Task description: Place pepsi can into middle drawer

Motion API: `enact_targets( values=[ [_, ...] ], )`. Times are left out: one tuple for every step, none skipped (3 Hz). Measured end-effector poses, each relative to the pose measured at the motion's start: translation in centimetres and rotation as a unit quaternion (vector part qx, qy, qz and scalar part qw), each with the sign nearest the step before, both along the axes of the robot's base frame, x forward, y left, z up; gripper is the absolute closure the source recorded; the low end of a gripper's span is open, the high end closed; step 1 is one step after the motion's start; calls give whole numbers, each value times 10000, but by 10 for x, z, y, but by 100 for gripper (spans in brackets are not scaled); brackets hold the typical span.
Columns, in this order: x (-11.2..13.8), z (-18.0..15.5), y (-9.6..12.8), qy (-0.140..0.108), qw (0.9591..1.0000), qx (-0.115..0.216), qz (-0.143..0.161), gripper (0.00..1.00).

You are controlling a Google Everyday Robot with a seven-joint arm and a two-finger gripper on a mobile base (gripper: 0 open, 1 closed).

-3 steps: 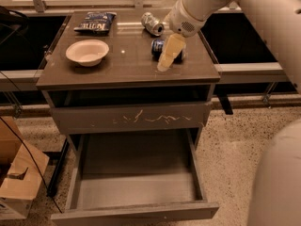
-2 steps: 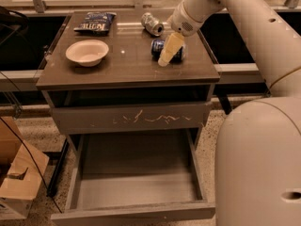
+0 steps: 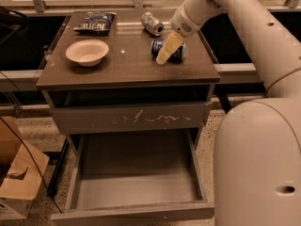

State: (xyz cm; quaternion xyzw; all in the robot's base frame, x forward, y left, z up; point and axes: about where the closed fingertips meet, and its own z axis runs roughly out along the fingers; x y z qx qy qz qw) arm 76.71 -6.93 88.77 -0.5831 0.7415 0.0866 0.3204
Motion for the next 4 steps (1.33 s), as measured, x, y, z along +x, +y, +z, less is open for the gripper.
enact_targets(
  values=[
    [15,-7,-7,-8,9997,84,-244,0],
    [29,-22,-16,112,9988,44,-475,2],
    [33,-32,-21,242,9979,-25,-600,24],
    [36,-45,-26,379,9968,-50,-699,47]
  ],
)
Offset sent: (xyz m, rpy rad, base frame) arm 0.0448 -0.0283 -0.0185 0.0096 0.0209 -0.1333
